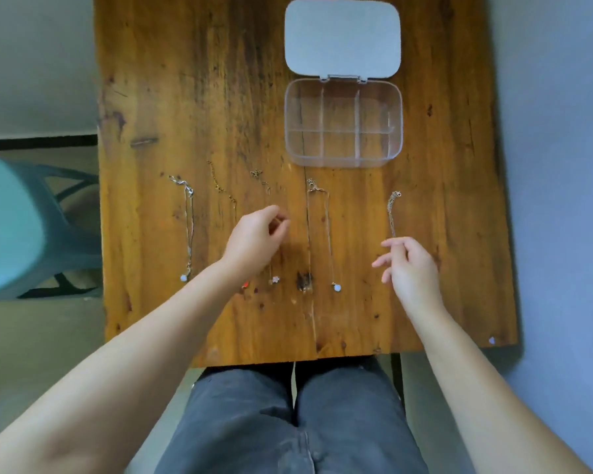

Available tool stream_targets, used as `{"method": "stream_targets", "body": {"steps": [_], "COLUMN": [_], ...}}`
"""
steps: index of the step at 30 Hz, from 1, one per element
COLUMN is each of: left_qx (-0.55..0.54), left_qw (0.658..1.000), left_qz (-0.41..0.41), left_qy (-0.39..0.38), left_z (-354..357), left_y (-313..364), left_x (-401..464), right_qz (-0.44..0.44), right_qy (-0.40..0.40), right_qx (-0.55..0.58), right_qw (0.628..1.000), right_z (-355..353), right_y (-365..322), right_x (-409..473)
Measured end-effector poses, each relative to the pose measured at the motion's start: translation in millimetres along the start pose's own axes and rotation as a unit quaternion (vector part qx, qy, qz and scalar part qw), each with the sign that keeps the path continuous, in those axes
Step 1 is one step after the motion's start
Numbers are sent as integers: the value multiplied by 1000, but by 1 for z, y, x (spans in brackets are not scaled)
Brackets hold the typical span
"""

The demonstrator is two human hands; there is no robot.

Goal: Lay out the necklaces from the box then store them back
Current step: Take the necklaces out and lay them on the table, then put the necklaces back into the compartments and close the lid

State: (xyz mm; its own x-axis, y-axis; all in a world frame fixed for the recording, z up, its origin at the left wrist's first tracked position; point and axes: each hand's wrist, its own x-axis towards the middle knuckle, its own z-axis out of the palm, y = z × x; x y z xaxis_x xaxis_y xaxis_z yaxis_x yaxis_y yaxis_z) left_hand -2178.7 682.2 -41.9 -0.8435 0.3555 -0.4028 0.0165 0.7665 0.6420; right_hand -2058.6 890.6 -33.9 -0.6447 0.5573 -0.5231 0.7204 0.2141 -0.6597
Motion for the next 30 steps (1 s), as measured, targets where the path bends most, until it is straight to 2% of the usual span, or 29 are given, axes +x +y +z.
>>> {"method": "stream_targets", "body": {"steps": [4, 6, 9, 12, 18, 21, 23, 24, 26, 30], "left_qx": [-3, -12, 6, 46, 102, 78, 21, -6, -33, -46], "left_qw": [988, 977, 967, 968, 972, 979, 981, 980, 976, 963], "left_qz": [-115, -155, -189, -173, -93, -67, -65, -62, -47, -34], "left_qy": [106, 144, 169, 173, 191, 176, 180, 187, 210, 262], "left_z": [-36, -38, -27, -13, -18, -25, -34, -40, -54, -82], "left_y": [-83, -109, -129, -132, -139, -142, -141, -139, -132, -111], "left_x": [-76, -104, -117, -108, -90, -94, -98, -100, -101, -87], "right_qz": [-123, -176, -244, -284, -355, -425, -456, -457, -439, -330], "right_qy": [-132, -206, -296, -313, -283, -313, -334, -338, -339, -318], "right_qx": [-66, -112, -210, -274, -301, -329, -370, -382, -370, -205], "right_qw": [981, 956, 899, 864, 838, 783, 737, 729, 745, 865], "right_z": [76, 115, 166, 195, 220, 224, 224, 223, 217, 176], "right_y": [-62, -85, -107, -116, -114, -108, -105, -105, -109, -133], "right_x": [-2, -12, -31, -42, -45, -46, -45, -44, -39, -17]}}
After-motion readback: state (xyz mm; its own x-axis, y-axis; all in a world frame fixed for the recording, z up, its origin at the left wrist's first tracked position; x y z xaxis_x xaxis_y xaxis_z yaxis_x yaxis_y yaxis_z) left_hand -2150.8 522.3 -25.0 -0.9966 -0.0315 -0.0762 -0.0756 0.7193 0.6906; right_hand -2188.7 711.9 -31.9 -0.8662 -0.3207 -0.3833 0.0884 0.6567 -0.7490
